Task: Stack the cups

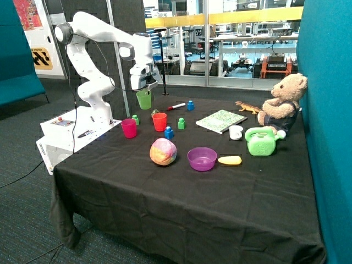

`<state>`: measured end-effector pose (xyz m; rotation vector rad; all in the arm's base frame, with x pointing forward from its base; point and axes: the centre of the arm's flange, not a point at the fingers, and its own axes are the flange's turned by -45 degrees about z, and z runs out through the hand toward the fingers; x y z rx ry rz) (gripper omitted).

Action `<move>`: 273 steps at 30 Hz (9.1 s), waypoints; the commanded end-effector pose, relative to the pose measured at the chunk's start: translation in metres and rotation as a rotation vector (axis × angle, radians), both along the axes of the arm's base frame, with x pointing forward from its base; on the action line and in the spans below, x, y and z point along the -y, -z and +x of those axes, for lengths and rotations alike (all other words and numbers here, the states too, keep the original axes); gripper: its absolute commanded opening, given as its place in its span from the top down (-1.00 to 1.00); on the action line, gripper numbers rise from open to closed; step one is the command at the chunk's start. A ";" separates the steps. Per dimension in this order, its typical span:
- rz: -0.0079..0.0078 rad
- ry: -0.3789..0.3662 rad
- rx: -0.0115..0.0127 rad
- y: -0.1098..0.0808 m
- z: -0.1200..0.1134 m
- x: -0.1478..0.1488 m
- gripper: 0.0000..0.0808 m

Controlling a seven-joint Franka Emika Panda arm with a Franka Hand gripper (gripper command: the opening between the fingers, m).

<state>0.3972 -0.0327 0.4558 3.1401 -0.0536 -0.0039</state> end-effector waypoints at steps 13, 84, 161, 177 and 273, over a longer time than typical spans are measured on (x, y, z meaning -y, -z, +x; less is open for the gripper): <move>0.0009 0.029 0.0025 0.014 0.003 0.036 1.00; 0.0008 0.138 0.0026 0.042 -0.044 0.104 1.00; 0.0009 0.039 0.0025 0.079 -0.043 0.093 -0.15; 0.0010 -0.039 0.0025 0.069 -0.030 0.074 -0.09; 0.0012 -0.215 0.0024 0.104 0.056 -0.008 0.00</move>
